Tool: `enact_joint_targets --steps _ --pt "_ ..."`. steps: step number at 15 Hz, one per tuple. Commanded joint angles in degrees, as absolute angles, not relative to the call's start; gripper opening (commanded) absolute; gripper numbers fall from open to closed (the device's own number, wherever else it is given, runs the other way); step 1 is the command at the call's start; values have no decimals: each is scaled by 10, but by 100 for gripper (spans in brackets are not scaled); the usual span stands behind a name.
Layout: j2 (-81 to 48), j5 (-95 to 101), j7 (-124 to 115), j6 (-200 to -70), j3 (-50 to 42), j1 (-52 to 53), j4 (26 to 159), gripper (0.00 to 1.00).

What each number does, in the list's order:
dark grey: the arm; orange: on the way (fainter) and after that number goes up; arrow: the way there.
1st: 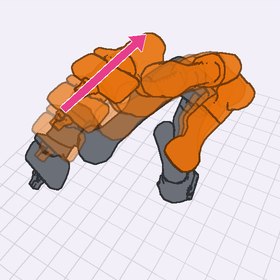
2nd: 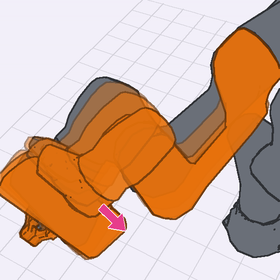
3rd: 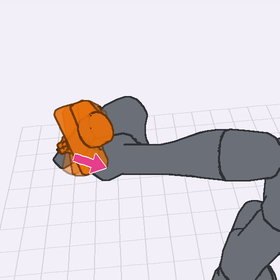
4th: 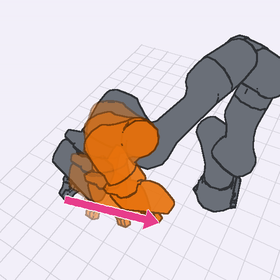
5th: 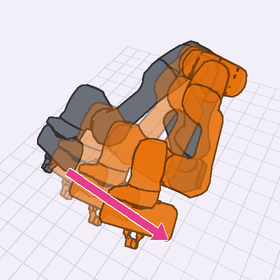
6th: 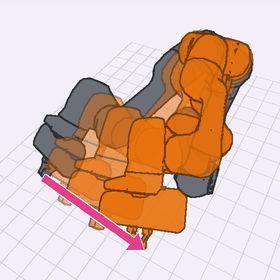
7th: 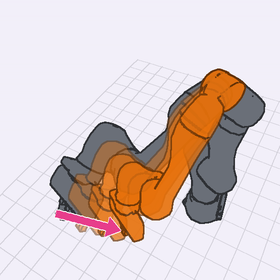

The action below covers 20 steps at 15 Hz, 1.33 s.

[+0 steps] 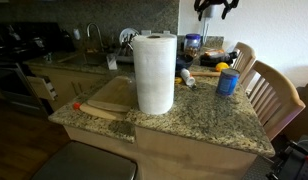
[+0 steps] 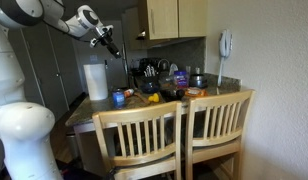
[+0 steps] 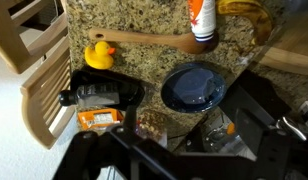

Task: Put the white bottle inside the bowl

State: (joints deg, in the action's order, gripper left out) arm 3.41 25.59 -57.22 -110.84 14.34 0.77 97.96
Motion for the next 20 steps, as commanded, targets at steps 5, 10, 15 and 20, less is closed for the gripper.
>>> enact_joint_targets --steps 5,10,15,20 --pt "-100 171 -432 -1078 77 28 936 100" --pt "-106 180 -447 -1100 56 45 949 100" --pt "-138 171 -428 -1099 57 66 954 100" --pt "-140 170 -442 -1099 43 83 949 100"
